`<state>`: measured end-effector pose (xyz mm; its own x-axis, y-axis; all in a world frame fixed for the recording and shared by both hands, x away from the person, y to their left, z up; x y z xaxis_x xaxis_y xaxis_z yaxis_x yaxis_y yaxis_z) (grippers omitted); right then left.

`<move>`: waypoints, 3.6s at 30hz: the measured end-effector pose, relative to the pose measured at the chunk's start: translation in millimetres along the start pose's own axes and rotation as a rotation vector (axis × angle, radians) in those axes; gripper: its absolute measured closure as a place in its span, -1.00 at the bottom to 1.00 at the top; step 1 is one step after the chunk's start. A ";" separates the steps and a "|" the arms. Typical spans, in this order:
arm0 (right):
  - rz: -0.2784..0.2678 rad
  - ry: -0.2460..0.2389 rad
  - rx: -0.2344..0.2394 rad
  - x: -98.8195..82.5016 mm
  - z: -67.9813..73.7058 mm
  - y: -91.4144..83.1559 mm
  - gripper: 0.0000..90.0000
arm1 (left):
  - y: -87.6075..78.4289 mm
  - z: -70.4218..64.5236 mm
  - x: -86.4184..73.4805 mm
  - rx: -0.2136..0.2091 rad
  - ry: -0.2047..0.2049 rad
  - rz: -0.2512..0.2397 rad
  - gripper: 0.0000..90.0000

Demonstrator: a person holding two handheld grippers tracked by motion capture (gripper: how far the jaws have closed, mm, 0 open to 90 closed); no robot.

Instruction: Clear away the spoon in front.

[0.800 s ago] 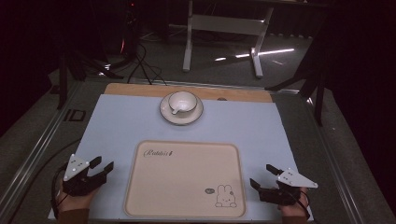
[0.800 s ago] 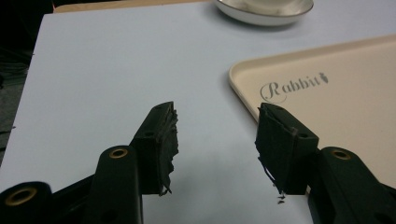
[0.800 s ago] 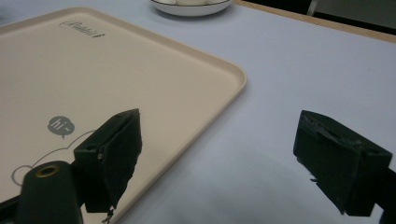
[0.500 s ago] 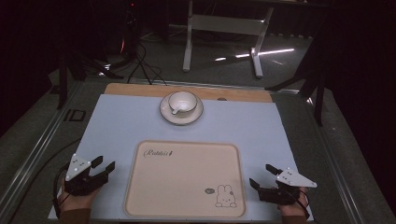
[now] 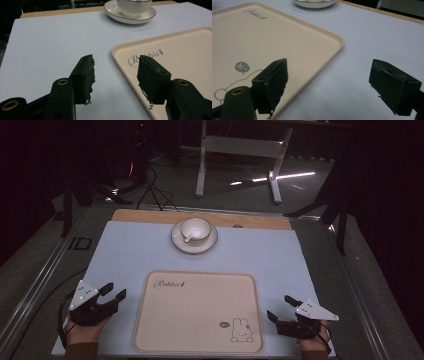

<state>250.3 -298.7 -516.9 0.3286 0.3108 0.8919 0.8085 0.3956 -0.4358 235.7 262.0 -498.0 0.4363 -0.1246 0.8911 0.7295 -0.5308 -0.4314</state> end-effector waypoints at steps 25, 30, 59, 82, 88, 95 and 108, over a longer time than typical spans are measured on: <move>0.007 0.001 -0.002 -0.4 -0.7 1.2 -0.66 | 37.9 -14.6 52.9 -0.048 0.085 0.024 0.02; 0.007 0.004 -0.002 -0.4 -0.9 1.1 -0.66 | 46.5 -16.5 58.9 -0.055 0.091 0.024 0.01; 0.002 0.003 -0.004 -0.1 -1.5 0.1 -0.66 | 88.1 -26.5 95.5 -0.082 0.125 0.019 -0.01; -0.005 0.004 -0.006 0.4 -2.3 -0.5 -0.66 | 127.0 -28.2 126.3 -0.079 0.148 0.049 -0.04; -0.007 0.005 -0.007 0.5 -2.5 -0.5 -0.66 | 137.8 -26.4 131.1 -0.085 0.126 0.050 -0.04; -0.008 0.006 -0.007 0.5 -2.6 -0.6 -0.66 | 149.4 -22.1 135.0 -0.077 0.112 0.053 -0.04; -0.010 0.005 -0.008 0.6 -3.0 -0.5 -0.66 | 172.0 -14.0 142.5 -0.057 0.060 0.034 -0.04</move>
<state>251.5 -301.4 -515.8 0.3231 0.3028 0.8966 0.8153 0.3920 -0.4262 415.9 141.2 -443.2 0.4265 -0.1925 0.8838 0.6832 -0.5718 -0.4542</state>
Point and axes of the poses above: each handheld gripper's, and its own axes: y roughly forward along the jaws, x roughly out of its top, z roughly to its left, the point moved 2 cm from there along y, roughly forward along the jaws, and after that the axes turned 11 degrees about -x, right-handed, at the moved point
